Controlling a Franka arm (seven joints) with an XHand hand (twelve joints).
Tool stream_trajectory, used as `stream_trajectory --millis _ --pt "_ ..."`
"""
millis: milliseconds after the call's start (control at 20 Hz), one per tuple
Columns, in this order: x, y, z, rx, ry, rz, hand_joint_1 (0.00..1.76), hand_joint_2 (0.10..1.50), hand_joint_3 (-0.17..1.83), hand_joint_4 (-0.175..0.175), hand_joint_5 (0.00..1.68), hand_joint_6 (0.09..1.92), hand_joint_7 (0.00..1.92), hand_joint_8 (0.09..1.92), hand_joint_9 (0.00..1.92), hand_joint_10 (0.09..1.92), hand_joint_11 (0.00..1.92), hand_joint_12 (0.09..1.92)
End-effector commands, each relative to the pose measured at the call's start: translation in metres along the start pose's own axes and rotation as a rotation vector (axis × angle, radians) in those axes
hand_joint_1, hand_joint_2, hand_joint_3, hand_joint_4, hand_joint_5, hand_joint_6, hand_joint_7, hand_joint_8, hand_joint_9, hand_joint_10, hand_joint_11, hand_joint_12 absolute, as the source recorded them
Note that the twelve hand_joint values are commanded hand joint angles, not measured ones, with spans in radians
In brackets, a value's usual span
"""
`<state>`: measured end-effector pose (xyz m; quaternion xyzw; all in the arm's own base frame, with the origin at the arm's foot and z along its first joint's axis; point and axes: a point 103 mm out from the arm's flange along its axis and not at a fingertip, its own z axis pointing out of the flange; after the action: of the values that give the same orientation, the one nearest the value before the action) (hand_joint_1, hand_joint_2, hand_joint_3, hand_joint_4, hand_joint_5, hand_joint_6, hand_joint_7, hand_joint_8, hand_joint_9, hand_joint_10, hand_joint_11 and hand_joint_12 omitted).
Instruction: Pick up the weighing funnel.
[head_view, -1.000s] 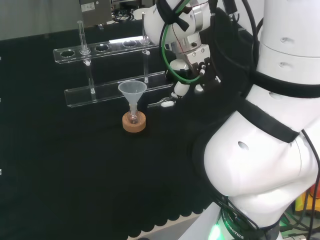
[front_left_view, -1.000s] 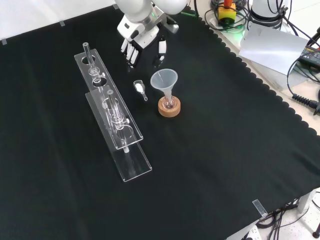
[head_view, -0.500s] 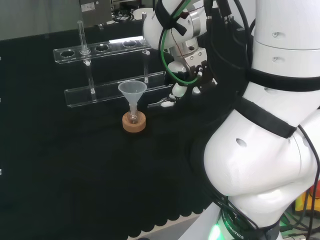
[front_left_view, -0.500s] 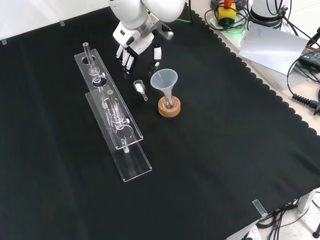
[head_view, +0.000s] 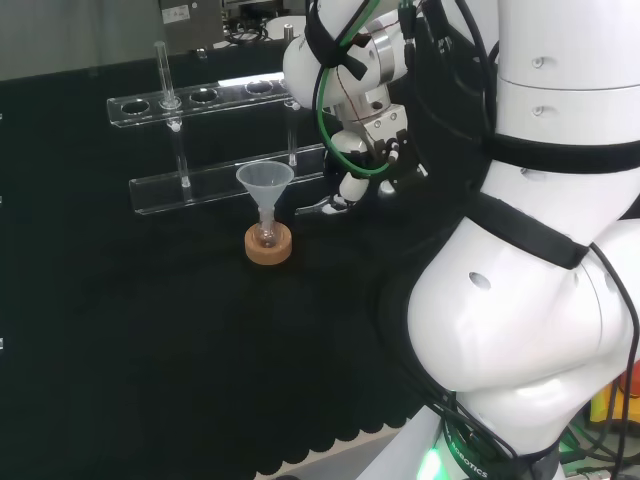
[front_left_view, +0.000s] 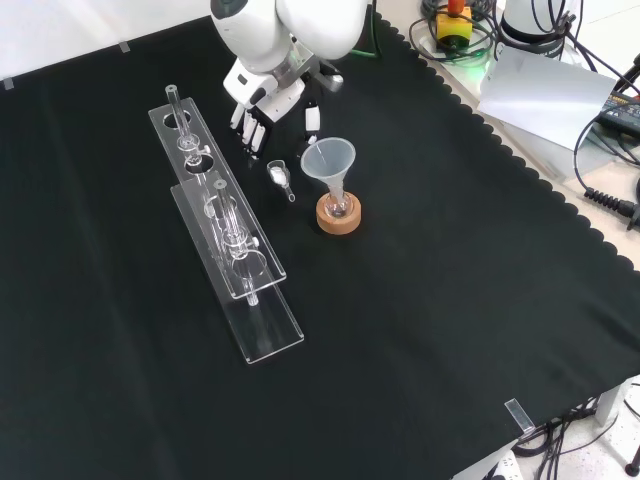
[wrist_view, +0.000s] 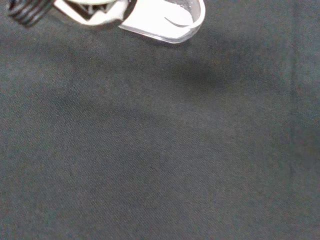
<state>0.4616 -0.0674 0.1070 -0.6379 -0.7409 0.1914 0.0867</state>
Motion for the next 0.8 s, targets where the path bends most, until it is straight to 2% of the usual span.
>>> stream_trajectory --millis 50,250,550,800 --pt "0.006 0.006 0.006 -0.006 0.002 0.012 0.84 0.66 0.62 -0.033 0.70 0.22 0.60 0.68 0.88 0.50 0.52 1.26" --pt "0.009 0.009 0.012 -0.011 0.005 0.030 0.84 0.66 0.62 -0.032 0.74 0.25 0.61 0.68 0.89 0.50 0.52 1.26" --pt "0.013 0.009 0.016 -0.025 0.000 0.044 0.84 0.66 0.62 -0.035 0.67 0.54 0.61 0.68 0.89 0.50 0.52 1.26" --pt "0.012 0.011 0.022 -0.036 -0.005 0.058 0.84 0.65 0.62 -0.038 0.64 0.62 0.61 0.69 0.89 0.50 0.53 1.26"
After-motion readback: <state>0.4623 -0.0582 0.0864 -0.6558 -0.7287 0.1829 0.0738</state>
